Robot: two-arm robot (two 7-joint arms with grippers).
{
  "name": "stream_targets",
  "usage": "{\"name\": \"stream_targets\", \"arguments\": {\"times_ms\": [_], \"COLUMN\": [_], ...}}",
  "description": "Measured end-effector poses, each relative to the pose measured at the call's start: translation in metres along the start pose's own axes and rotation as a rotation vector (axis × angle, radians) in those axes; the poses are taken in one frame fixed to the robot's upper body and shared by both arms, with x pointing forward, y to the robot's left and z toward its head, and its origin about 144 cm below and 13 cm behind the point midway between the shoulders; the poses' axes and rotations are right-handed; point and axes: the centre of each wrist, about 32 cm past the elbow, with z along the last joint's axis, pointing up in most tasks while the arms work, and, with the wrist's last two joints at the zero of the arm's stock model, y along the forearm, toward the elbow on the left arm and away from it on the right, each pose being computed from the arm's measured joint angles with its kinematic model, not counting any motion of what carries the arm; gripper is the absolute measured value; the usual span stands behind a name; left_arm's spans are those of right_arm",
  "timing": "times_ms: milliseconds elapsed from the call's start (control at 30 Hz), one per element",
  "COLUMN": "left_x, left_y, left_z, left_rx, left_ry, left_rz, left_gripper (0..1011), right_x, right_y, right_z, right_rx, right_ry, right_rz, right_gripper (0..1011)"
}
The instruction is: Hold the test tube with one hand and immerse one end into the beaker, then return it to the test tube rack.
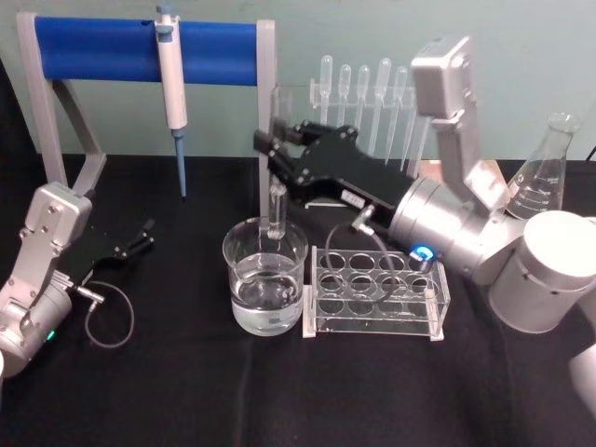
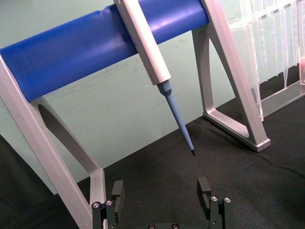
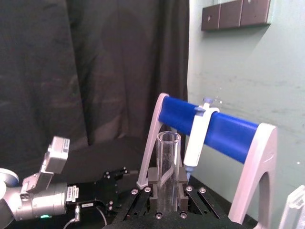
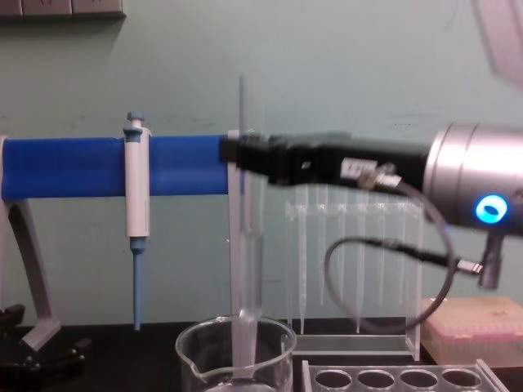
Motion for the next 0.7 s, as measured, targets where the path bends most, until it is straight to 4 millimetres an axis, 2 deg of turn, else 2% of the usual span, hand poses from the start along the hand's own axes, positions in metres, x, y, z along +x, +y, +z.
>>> {"name": "stream_targets", "arguments": {"times_ms": [167,267,467,700], "left_x": [0.0,0.0,0.0,0.0], "left_y": [0.0,0.0,0.0,0.0], "left_z": [0.0,0.0,0.0,0.0], "left_rx": [0.0,0.0,0.0,0.0], "left_ry": [0.0,0.0,0.0,0.0], "left_rz": [0.0,0.0,0.0,0.0], "left_gripper": [1000,1000,1000,1000], "right_x": [-0.001,-0.002,-0.006,-0.009], "right_y": [0.004,0.006,0.003,0.0], "right_z": [-0.017,-0.038,-0.067,-0.09], "right_rx": [-0.016,-0.025,-0.039,-0.052], "right_ry": [0.012,0.028,0.042,0.047], "right_rz": [0.006,0.014,0.019,0.015], "right_gripper": [225,224,224,224]}}
